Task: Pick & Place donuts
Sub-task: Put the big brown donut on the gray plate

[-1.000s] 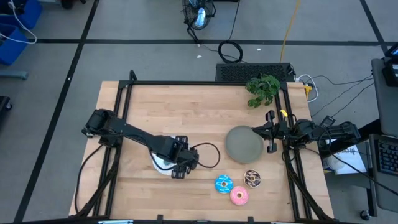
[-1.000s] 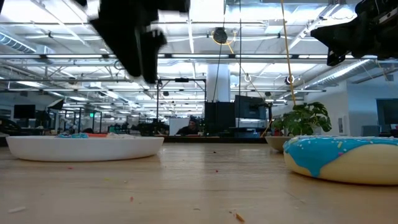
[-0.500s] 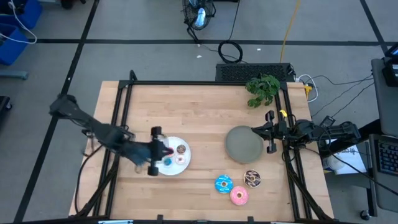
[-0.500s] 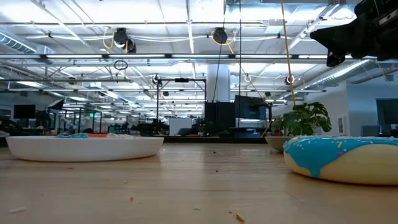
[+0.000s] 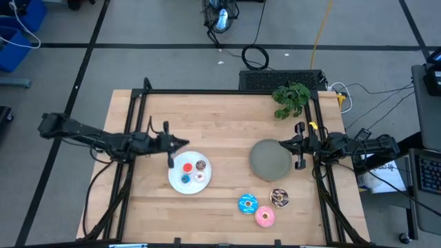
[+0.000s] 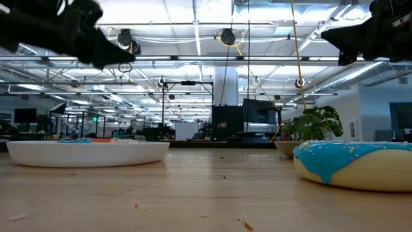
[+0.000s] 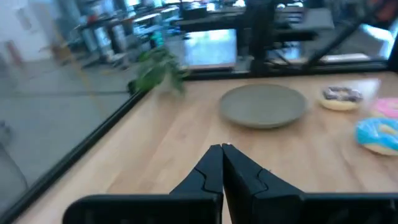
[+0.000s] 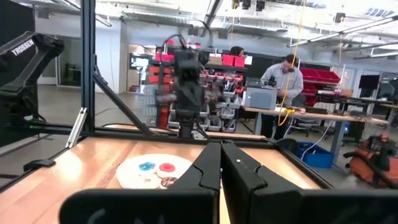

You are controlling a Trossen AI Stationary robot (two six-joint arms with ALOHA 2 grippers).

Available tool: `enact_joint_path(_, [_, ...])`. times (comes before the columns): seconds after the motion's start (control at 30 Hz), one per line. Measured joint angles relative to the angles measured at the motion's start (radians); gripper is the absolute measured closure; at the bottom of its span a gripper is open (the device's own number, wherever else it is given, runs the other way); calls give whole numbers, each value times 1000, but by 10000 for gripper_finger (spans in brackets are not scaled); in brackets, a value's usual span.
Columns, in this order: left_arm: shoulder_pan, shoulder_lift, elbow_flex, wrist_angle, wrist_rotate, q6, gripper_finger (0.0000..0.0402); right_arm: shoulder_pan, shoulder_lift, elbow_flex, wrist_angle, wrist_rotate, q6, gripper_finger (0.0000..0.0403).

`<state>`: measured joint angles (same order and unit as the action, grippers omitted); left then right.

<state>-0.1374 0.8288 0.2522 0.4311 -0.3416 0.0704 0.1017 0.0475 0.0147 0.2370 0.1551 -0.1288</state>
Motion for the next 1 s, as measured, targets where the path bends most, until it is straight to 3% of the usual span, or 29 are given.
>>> enact_joint_path(0.13, [30, -72, -105, 122, 44, -71, 398, 0, 7, 0, -2, 0, -8, 403])
enact_joint_path(0.23, [5, -98, -145, 142, -7, -80, 394, 0, 10, 0, 0, 0, -17, 403])
enact_joint_path(0.3, [-19, -108, -162, 145, -53, -30, 394, 0, 10, 0, 19, 0, -38, 403])
enact_joint_path(0.63, [-115, -135, -242, 262, -81, 185, 397, 9, 29, 0, -13, 2, -70, 403])
enact_joint_path(1.0, [-111, -163, -242, 261, -74, 250, 393, 45, 92, 37, -18, 23, 112, 403])
